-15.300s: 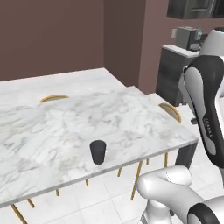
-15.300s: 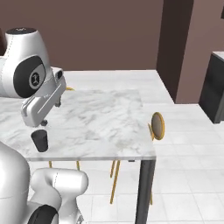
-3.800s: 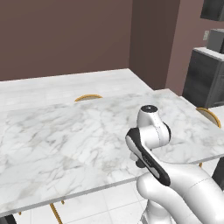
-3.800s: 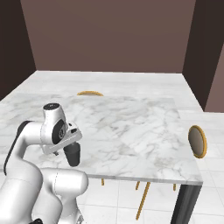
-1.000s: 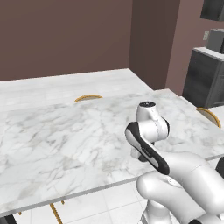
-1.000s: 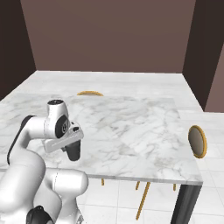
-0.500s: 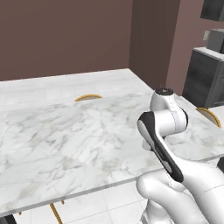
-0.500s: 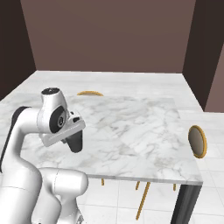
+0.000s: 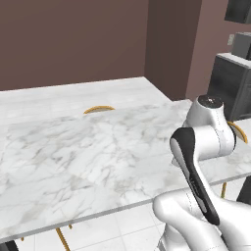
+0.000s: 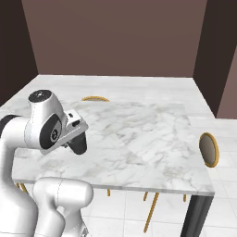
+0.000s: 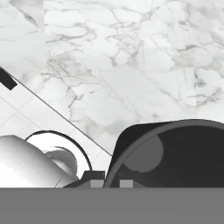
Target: Pick the pot and glass cup and place them in the sink. Then turn on the water.
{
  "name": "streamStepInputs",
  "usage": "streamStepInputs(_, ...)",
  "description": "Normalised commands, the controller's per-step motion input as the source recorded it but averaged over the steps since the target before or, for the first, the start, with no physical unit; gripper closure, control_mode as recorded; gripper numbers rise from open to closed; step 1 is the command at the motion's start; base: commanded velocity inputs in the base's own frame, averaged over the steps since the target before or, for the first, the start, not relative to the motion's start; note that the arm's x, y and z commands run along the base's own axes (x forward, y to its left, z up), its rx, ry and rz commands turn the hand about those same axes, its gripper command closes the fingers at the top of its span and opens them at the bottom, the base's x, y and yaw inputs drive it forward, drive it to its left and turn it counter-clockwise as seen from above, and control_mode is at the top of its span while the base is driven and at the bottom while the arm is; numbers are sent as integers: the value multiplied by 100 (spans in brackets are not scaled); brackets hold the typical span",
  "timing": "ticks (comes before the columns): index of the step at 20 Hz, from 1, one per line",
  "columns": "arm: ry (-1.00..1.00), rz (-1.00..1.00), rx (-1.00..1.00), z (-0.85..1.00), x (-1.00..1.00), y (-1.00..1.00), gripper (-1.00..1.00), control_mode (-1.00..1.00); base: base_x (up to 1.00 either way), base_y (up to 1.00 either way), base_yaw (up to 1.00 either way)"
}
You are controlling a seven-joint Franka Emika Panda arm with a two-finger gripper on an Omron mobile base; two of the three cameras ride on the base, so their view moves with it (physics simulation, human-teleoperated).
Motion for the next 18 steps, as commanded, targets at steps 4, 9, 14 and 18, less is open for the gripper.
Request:
streamStepInputs(4,-5,0,0,76,-7,0,100,-100,0,0,0)
streamStepInputs(9,0,0,0,89,0,0,100,-100,0,0,0)
streamStepInputs(14,0,0,-3,87,-1,6,100,-100,0,0,0)
streamStepInputs(18,6,0,-5,78,-17,14,100,-100,0,0,0)
